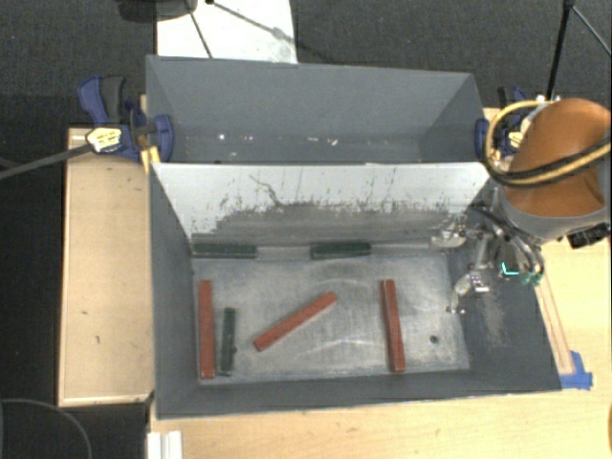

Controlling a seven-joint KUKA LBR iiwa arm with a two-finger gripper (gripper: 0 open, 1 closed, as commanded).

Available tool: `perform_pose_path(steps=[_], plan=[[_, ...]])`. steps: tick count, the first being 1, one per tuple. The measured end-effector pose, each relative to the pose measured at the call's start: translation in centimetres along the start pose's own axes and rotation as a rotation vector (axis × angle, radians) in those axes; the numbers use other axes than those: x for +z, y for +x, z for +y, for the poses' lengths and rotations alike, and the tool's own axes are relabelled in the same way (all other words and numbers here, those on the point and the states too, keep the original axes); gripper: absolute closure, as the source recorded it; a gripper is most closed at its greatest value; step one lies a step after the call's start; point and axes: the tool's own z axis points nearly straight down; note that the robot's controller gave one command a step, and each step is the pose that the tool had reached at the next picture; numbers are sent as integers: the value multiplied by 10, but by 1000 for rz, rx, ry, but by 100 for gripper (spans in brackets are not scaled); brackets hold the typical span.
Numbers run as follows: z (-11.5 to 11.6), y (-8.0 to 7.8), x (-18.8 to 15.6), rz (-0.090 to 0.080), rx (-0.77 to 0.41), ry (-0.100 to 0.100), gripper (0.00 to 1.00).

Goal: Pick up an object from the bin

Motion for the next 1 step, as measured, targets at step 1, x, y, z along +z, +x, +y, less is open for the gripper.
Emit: perform_pose_path(steps=[1], plan=[[0, 0, -2, -2, -1, 0, 0]])
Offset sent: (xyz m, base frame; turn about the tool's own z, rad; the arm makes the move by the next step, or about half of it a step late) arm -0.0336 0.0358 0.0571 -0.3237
